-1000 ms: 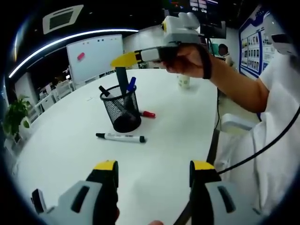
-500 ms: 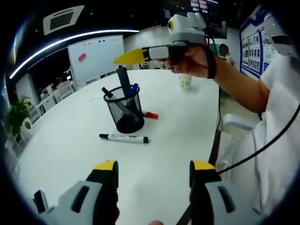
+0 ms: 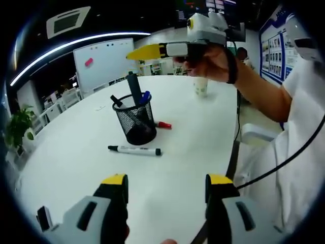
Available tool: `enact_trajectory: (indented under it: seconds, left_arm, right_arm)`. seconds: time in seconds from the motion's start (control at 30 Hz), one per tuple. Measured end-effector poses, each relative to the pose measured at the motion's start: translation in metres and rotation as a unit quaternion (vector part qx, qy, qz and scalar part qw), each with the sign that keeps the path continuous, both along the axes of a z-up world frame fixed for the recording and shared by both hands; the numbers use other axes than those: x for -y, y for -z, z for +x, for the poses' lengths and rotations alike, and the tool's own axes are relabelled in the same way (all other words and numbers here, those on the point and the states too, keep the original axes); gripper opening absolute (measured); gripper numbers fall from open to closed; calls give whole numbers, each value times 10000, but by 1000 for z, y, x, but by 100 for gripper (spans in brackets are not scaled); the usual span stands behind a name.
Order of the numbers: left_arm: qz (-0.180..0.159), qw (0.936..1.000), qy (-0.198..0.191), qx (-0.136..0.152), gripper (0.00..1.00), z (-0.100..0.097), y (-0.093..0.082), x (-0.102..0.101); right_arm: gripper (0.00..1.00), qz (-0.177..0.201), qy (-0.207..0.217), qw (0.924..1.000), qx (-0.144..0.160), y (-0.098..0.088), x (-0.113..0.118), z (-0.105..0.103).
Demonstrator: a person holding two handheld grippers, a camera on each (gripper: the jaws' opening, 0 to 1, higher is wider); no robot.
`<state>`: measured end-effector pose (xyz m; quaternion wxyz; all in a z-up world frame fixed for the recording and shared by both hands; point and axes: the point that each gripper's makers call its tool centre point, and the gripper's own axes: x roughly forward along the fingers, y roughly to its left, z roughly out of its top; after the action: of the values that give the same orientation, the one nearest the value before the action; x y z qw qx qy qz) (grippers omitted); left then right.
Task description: Place the scattered laser pointers and whiteboard markers into the pen holder and stack the scattered paper cups together
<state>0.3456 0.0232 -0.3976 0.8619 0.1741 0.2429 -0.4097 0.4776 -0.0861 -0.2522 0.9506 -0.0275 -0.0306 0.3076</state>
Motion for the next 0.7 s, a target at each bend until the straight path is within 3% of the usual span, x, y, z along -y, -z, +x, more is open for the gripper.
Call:
enact_trajectory:
  seconds: [0.7]
  left_arm:
    - [-21, 10000, 20, -25, 62, -3, 0, 3]
  right_arm:
    - [37, -179, 341, 9990, -213, 23, 28, 2]
